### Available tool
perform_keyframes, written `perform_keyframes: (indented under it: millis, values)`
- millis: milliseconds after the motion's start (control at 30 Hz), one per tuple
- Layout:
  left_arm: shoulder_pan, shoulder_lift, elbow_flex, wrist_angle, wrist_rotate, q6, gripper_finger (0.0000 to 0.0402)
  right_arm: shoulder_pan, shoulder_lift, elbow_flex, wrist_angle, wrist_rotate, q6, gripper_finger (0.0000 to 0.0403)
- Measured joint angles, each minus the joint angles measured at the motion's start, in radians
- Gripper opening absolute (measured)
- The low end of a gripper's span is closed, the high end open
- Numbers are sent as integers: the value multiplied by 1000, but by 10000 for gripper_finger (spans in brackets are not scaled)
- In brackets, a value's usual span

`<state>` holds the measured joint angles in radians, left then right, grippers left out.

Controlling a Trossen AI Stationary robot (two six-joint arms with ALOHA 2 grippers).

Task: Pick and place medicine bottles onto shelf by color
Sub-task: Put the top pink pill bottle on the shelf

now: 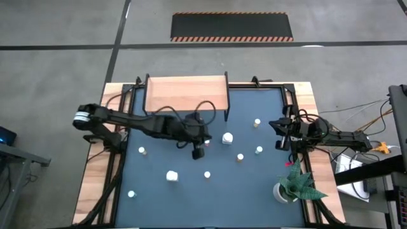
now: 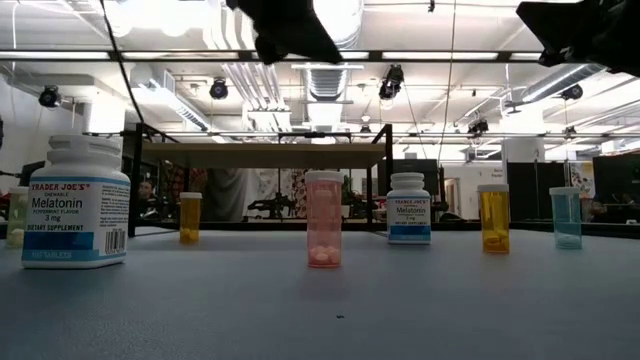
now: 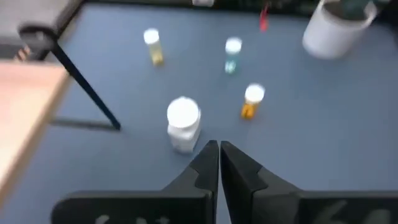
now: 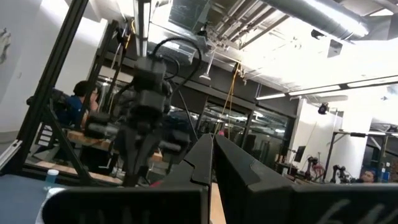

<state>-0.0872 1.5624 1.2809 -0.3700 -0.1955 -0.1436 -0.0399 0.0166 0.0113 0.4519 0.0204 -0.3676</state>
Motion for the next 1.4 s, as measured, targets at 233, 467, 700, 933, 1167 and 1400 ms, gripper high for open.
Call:
perform_keyframes:
  millis: [233, 467, 700, 933, 1167, 1400]
  values:
    - [1, 80, -28, -44, -2, -4, 68, 0, 0, 0, -10, 2, 0, 9]
    - [2, 166, -31, -39, -103, 3, 192, 0, 2, 0, -14, 2, 0, 9]
    - [11, 233, -33, -16, -127, 47, 241, 0, 5, 0, -29, 6, 0, 9]
    - [38, 251, -42, -5, -82, 45, 241, 0, 5, 0, -32, 6, 0, 9]
    - [42, 249, -50, -6, -63, 20, 241, 0, 5, 0, -36, 7, 0, 9]
    - [42, 260, -53, -5, -40, 17, 241, 0, 5, 0, -37, 7, 0, 9]
